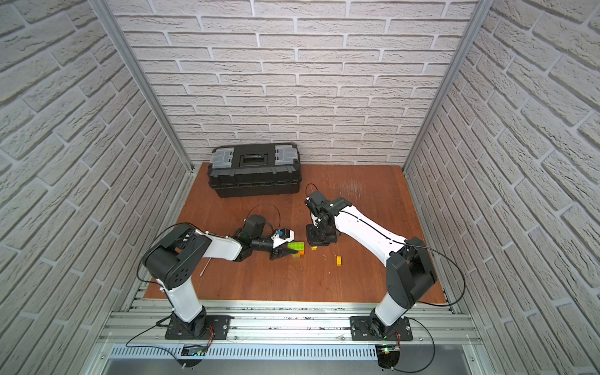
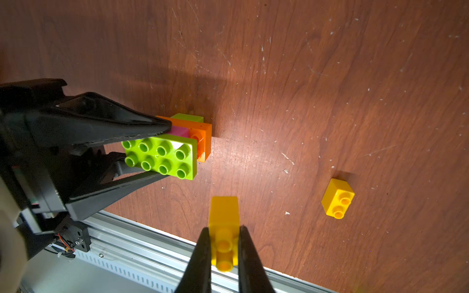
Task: Assemble a carrot with lego
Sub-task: Assemble the lego brick with the lego brick.
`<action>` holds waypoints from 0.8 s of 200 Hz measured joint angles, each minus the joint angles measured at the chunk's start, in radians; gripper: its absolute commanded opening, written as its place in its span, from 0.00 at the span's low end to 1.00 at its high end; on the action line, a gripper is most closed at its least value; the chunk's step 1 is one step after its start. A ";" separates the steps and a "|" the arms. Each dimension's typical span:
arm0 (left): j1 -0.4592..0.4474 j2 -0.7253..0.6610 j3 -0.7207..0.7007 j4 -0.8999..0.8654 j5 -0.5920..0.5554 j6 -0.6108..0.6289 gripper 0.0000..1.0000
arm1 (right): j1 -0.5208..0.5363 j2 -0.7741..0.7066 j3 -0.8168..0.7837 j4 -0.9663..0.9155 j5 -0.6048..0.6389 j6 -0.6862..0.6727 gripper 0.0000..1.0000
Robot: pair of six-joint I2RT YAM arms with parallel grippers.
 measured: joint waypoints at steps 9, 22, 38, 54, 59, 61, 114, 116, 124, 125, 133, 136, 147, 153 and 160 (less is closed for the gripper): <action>0.000 0.000 0.002 -0.005 0.000 0.000 0.33 | 0.004 0.004 0.007 0.000 0.000 0.000 0.02; 0.000 0.000 0.004 -0.012 0.000 0.005 0.32 | 0.011 0.012 0.015 0.000 0.000 0.002 0.02; 0.000 0.000 0.008 -0.019 0.000 0.008 0.29 | 0.022 0.025 0.020 0.000 0.000 0.004 0.02; 0.000 0.000 0.009 -0.021 0.000 0.009 0.27 | 0.034 0.041 0.024 0.000 -0.001 0.013 0.02; 0.000 0.000 0.009 -0.022 0.000 0.010 0.27 | 0.037 0.046 0.027 0.000 0.000 0.018 0.02; 0.000 0.000 0.010 -0.023 0.000 0.011 0.27 | 0.039 0.049 0.029 0.000 -0.001 0.019 0.02; 0.000 0.000 0.022 -0.048 0.001 0.019 0.25 | 0.077 0.097 0.083 0.001 -0.001 0.048 0.02; 0.000 0.000 0.023 -0.050 0.001 0.019 0.25 | 0.079 0.100 0.086 0.002 -0.001 0.048 0.02; 0.000 0.000 0.025 -0.053 0.001 0.023 0.24 | 0.083 0.108 0.096 0.004 -0.001 0.051 0.02; 0.000 0.000 0.025 -0.054 0.001 0.023 0.24 | 0.083 0.109 0.097 0.004 -0.001 0.052 0.02; 0.000 0.000 0.025 -0.056 0.000 0.025 0.24 | 0.086 0.118 0.102 0.008 0.000 0.054 0.02; 0.000 0.000 0.025 -0.056 0.001 0.025 0.23 | 0.087 0.121 0.103 0.010 -0.001 0.055 0.02; 0.000 0.000 0.026 -0.057 0.002 0.026 0.23 | 0.090 0.131 0.104 0.013 0.000 0.060 0.02; 0.000 0.000 0.026 -0.057 0.002 0.026 0.22 | 0.091 0.137 0.104 0.014 0.000 0.064 0.02; 0.000 0.000 0.026 -0.057 0.002 0.026 0.21 | 0.092 0.144 0.104 0.016 0.000 0.068 0.02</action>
